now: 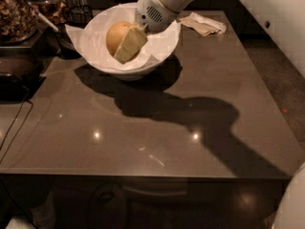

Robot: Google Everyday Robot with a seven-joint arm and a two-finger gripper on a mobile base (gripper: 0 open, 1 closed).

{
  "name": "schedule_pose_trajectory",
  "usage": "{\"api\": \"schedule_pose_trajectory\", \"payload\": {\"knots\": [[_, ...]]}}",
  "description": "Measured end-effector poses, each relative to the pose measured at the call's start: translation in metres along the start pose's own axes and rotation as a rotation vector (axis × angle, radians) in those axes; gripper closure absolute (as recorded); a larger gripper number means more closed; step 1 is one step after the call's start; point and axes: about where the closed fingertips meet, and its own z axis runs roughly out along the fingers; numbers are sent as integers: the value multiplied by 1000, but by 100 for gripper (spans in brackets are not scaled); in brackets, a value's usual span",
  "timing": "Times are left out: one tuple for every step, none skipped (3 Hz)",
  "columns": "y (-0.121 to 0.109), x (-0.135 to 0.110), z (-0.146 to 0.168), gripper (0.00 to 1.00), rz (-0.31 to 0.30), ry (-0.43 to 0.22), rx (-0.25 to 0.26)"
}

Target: Pick orange from white bowl

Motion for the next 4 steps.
{"api": "schedule_pose_trajectory", "payload": {"knots": [[11, -5, -11, 100, 23, -24, 12], [33, -6, -25, 100, 57, -44, 49], [51, -3, -33, 100, 93, -55, 75], [57, 3, -38, 100, 120, -50, 90]]}}
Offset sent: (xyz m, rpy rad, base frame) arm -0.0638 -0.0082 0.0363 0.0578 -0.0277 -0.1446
